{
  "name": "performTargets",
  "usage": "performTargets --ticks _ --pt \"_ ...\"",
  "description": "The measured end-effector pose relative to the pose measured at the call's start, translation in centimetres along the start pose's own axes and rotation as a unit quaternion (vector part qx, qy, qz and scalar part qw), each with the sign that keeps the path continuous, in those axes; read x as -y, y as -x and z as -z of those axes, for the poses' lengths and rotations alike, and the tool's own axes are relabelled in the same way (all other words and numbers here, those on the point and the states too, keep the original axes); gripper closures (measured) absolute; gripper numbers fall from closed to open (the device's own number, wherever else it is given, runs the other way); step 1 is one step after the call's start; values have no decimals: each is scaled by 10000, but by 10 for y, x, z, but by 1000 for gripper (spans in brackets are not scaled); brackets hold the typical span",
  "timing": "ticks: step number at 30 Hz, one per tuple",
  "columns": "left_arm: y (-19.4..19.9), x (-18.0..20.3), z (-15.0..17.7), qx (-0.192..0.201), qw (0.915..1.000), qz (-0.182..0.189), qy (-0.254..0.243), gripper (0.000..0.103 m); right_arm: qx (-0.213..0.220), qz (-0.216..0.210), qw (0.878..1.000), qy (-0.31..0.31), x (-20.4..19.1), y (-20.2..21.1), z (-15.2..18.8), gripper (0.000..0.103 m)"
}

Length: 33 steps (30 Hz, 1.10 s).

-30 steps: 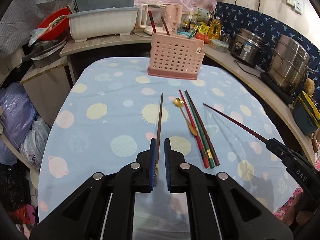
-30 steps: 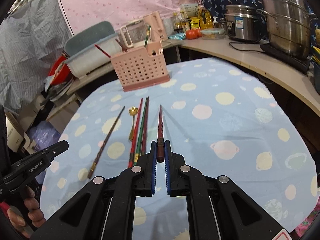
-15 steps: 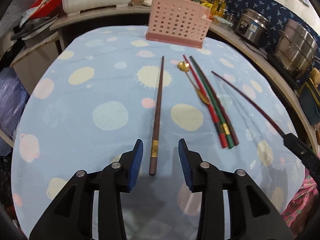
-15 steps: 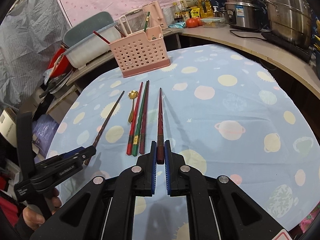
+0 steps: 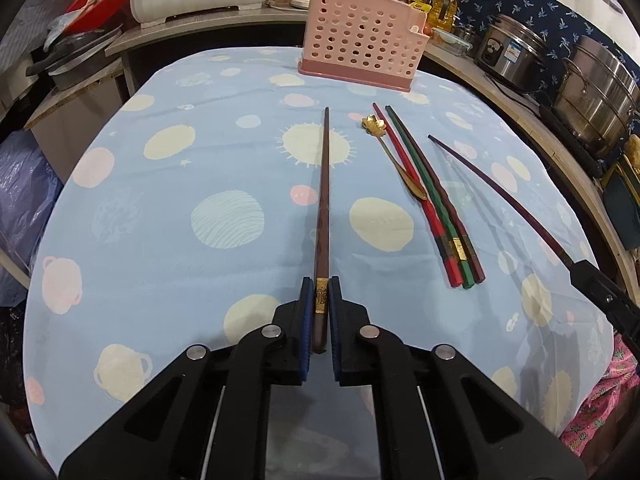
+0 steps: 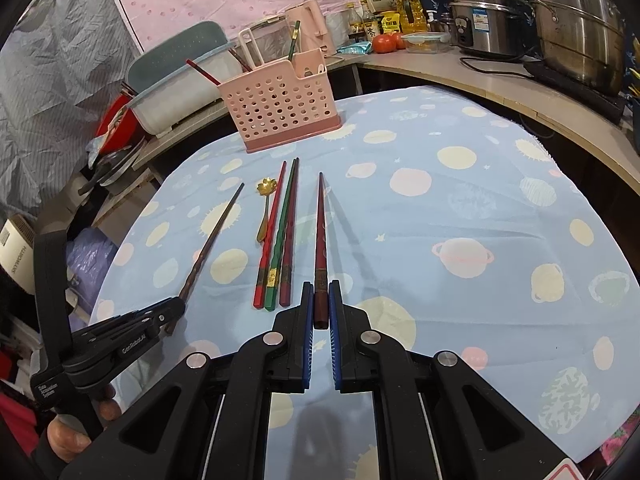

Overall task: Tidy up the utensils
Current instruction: 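Lift both held chopsticks toward the pink basket, then lower both chopsticks into the pink basket and open both tools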

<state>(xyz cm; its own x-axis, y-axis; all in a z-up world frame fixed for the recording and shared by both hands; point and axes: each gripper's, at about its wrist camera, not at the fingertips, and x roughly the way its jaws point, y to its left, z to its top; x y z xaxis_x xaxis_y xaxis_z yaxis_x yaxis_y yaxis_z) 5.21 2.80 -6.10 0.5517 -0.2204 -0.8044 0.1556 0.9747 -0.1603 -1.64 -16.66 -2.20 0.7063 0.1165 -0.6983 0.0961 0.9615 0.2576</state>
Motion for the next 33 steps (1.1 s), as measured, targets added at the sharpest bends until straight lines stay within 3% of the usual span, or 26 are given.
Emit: performTargets --ticks 6,16,23,33 --pt "33 4 -11 252 9996 96 -4 96 247 -32 9997 -29 2 17 -13 96" --pt "97 17 -69 1009 9942 344 -100 96 864 -196 9960 -63 -3 56 -72 96" --pt "119 25 -111 1450 9887 343 -163 96 1268 -244 9916 96 -12 72 -110 96" --pt "133 36 -173 1891 9810 318 -286 96 1473 -371 9883 110 -16 67 -159 96"
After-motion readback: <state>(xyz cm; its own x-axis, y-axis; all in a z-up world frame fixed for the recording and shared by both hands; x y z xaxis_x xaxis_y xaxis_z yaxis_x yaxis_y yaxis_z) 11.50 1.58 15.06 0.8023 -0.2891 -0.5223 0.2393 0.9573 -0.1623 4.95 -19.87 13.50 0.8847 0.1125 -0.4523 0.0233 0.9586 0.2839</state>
